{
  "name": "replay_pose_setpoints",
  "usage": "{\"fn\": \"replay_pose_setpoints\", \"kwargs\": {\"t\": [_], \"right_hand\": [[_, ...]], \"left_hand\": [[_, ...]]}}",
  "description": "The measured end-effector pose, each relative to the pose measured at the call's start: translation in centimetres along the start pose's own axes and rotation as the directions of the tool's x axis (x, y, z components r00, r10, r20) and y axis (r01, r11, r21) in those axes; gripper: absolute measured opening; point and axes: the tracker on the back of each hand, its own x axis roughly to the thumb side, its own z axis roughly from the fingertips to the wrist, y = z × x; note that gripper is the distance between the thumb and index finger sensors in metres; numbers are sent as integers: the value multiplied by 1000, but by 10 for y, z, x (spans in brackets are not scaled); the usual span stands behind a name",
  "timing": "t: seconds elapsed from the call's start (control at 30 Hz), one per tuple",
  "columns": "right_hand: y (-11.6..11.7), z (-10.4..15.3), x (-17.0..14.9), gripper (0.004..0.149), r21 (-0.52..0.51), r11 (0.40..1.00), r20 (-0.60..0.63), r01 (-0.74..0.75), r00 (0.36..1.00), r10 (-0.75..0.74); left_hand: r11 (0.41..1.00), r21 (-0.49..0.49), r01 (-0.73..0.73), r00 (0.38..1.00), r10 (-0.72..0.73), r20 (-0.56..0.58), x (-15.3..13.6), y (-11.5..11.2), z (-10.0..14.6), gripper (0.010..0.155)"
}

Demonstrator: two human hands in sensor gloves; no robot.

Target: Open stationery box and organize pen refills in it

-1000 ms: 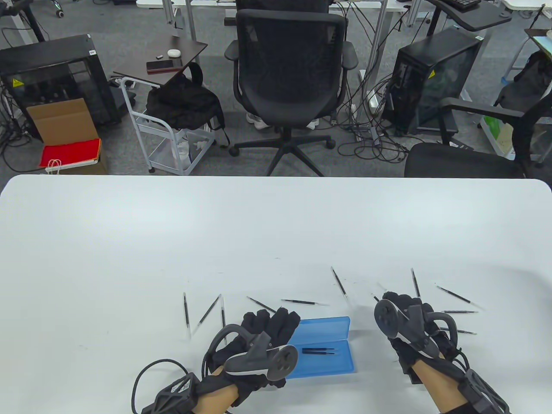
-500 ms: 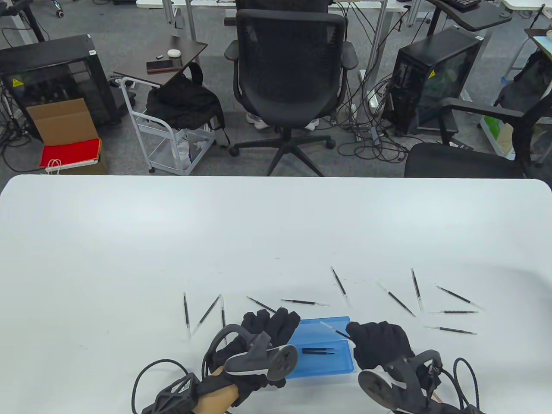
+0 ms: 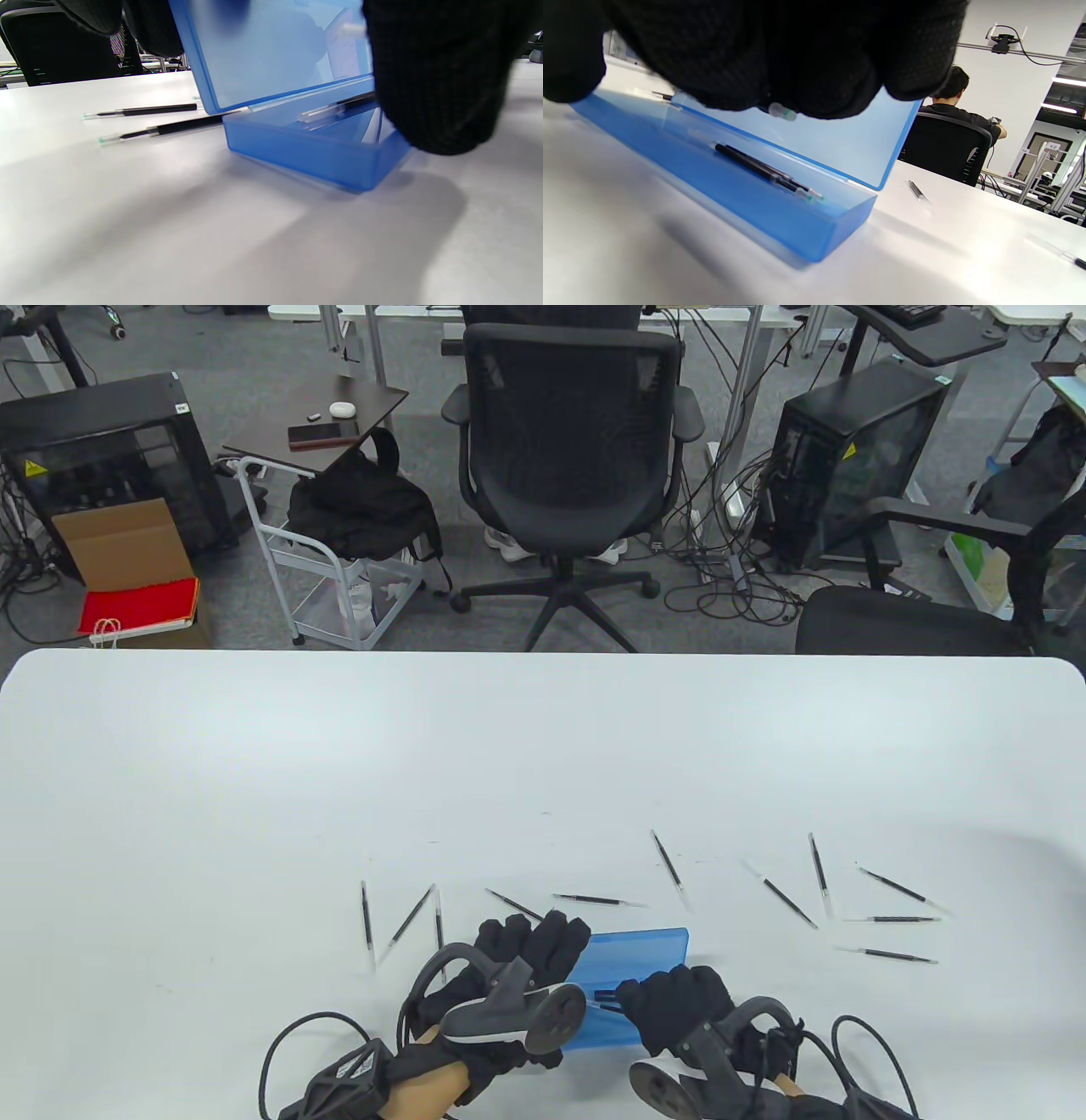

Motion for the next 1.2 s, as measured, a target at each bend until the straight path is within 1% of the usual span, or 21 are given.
{"fn": "replay_pose_setpoints", "kwargs": {"t": [0.1, 0.17, 0.4, 0.5, 0.7, 0.77, 0.9, 0.97, 1.07, 1.2], "right_hand": [[6, -5, 3, 54, 20, 1000, 10, 0, 1000, -1], [8, -7, 4, 54, 14, 1000, 15, -9, 1000, 9], [9, -10, 6, 55, 15, 1000, 28, 1, 1000, -1], [6, -9, 4, 54, 7, 1000, 29, 8, 1000, -8], [-8, -2, -11, 52, -7, 997, 18, 71, 997, -70], [-13, 2, -20, 52, -22, 997, 3, 69, 998, -69], [-24, 13, -51, 52, -41, 997, -59, 61, 996, -63], [-30, 20, -73, 52, -58, 998, -118, 30, 992, -36], [-36, 27, -103, 51, -71, 997, -209, 26, 977, -41], [-36, 37, -145, 50, -74, 996, -330, 41, 942, -64]], "left_hand": [[1000, 0, 0, 1000, 0, 0, 0, 0, 0, 127], [1000, 0, -2, 1000, 2, 1, 0, 0, 0, 127], [1000, 1, -9, 1000, 9, 5, -1, 0, 0, 127], [1000, 1, -9, 1000, 9, 5, -1, 0, 0, 127], [1000, 2, -8, 1000, 8, 4, -1, 0, 0, 127], [1000, 2, -8, 1000, 8, 4, -1, 0, 0, 127], [1000, 2, -7, 1000, 7, 4, -1, 0, 0, 127], [1000, 2, -7, 1000, 7, 4, -1, 0, 0, 127], [1000, 1, -6, 1000, 6, 4, -1, 0, 0, 127], [1000, 0, -8, 1000, 8, 3, -1, 0, 0, 127]]}}
